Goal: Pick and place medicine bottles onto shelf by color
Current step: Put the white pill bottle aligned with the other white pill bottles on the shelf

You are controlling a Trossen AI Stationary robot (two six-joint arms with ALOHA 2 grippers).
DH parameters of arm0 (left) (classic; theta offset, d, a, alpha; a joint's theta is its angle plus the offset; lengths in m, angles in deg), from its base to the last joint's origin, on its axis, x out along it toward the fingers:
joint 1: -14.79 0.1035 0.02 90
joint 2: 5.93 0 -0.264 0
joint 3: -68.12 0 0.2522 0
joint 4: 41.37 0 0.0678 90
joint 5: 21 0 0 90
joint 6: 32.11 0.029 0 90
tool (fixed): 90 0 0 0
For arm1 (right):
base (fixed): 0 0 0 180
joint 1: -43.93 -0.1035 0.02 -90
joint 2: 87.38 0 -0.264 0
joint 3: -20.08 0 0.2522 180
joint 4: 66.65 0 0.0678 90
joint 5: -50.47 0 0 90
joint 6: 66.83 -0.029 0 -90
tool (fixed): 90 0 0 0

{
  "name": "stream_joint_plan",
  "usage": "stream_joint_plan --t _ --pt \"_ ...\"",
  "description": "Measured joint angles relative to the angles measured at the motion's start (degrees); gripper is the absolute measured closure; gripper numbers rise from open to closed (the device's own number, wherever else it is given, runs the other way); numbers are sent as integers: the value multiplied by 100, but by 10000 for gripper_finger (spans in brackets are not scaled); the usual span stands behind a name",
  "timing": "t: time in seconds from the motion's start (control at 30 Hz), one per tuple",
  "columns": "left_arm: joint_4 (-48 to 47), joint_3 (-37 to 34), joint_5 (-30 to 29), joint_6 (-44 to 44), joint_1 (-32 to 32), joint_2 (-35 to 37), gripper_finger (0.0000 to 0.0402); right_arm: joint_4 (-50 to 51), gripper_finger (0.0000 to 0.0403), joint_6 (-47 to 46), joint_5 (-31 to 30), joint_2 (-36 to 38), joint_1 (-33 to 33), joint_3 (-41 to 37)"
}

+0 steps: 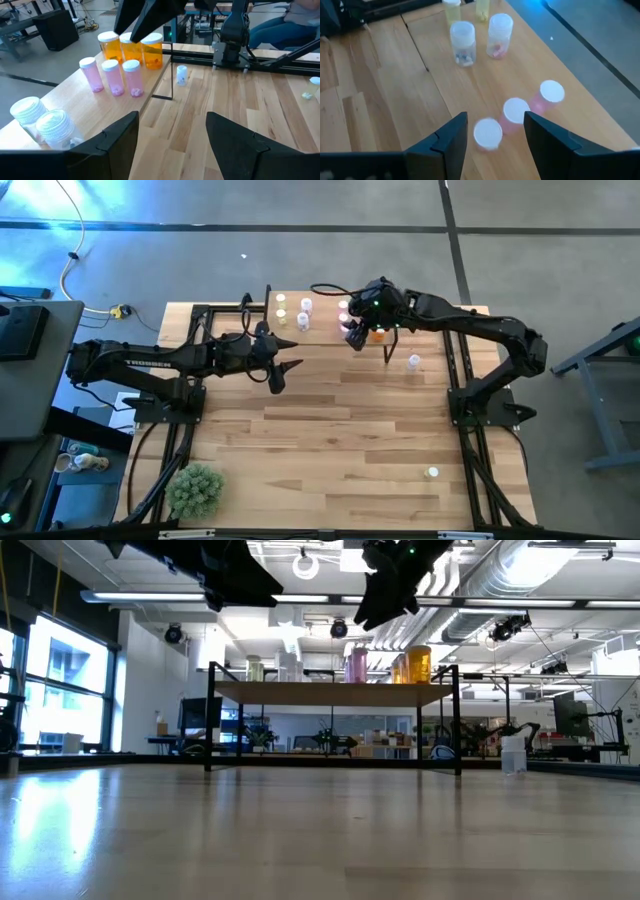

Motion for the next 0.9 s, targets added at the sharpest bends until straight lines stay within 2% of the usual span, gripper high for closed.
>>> stream_joint_plan --t 0.3,0.47,0.63,0.9 --pt "-126 0 0 0 0 -2 179 959 217 305 -9 55 -2 433" --pt "-160 0 0 0 -1 -2 179 1425 217 134 -509 384 -4 255" --pt "-160 0 0 1 -1 -2 179 1459 217 -82 -791 967 -15 -199" --pt "-155 0 0 0 0 -2 179 1477 217 -1071 -1064 2108 -19 -1296"
